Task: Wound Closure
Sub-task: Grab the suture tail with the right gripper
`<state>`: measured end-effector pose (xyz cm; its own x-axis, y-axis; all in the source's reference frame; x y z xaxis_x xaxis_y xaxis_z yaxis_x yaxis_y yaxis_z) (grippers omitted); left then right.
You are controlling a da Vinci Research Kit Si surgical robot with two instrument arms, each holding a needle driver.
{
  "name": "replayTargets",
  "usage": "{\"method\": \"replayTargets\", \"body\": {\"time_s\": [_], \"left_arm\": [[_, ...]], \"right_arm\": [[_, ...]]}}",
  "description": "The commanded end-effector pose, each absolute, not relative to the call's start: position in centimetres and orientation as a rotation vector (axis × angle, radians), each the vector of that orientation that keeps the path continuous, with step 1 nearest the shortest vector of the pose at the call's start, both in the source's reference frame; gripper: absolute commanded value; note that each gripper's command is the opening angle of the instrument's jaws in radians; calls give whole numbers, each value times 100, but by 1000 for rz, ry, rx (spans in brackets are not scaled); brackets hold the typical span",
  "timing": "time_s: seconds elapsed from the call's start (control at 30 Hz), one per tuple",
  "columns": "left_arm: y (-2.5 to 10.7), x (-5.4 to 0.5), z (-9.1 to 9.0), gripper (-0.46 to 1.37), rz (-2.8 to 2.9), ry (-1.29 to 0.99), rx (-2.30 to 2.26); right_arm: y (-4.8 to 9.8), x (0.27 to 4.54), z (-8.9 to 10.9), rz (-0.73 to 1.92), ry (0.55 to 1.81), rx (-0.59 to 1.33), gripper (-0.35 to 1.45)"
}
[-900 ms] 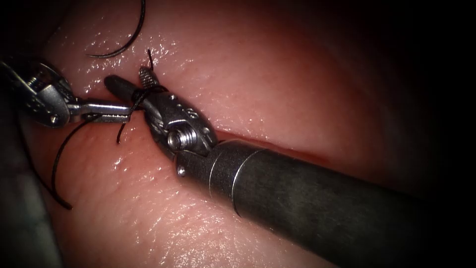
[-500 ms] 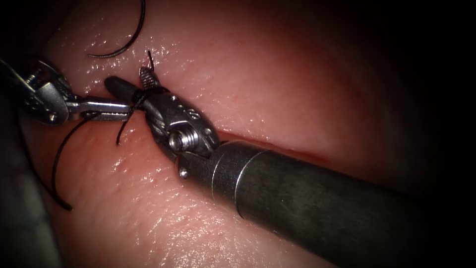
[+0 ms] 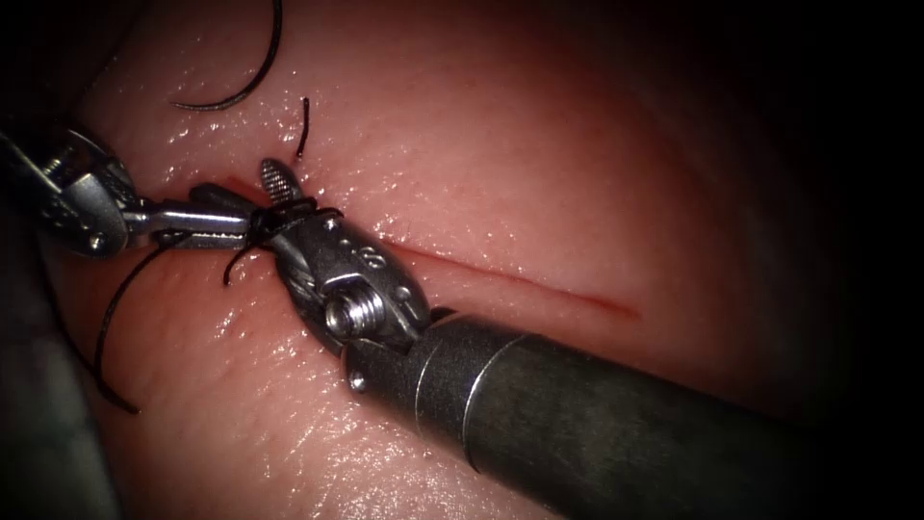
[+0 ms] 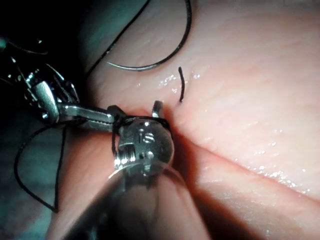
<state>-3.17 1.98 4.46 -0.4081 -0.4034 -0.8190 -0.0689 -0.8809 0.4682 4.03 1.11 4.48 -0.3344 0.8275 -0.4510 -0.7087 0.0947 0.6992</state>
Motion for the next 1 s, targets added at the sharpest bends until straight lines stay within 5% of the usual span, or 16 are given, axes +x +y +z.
{"method": "replayTargets", "body": {"time_s": [0.03, 1.0], "left_arm": [[198, -317, 446, -35, -2388, -645, 1574], [214, -325, 440, -35, -2375, -662, 1560]], "right_arm": [[110, 400, 447, 1577, 1104, 137, 82], [153, 359, 469, 1681, 1058, -13, 76]]}}
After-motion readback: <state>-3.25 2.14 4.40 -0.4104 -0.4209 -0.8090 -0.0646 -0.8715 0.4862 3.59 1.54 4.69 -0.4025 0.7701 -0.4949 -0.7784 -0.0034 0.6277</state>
